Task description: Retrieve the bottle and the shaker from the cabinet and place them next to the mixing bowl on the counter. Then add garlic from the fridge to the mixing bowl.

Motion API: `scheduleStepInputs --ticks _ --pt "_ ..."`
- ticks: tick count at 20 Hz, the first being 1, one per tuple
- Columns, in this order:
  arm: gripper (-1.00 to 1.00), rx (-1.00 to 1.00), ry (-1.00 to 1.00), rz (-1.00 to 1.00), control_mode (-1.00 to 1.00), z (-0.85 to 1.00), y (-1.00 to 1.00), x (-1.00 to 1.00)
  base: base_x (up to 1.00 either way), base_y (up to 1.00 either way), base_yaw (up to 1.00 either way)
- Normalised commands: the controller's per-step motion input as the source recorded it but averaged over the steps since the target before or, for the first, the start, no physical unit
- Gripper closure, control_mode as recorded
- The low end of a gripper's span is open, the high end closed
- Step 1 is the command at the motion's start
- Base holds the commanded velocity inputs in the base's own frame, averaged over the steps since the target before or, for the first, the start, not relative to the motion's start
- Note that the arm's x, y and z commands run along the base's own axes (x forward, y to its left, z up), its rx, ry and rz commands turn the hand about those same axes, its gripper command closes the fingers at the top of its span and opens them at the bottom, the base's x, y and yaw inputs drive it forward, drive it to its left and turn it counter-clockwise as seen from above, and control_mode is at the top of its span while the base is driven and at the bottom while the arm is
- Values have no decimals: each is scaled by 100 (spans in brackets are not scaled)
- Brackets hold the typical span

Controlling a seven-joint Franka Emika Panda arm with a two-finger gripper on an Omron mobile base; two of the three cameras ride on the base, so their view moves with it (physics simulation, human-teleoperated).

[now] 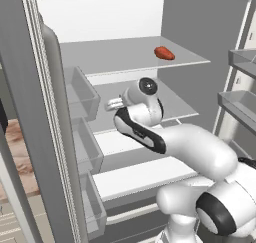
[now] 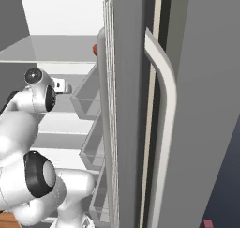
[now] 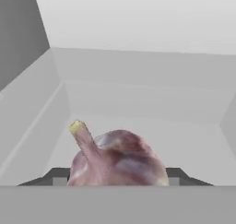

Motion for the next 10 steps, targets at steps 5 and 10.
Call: scheduleStepInputs --ticks 5,10 --pt "100 0 4 0 -100 90 -33 -92 0 0 0" --pt "100 0 12 -5 -100 66 -37 -100 0 0 0"
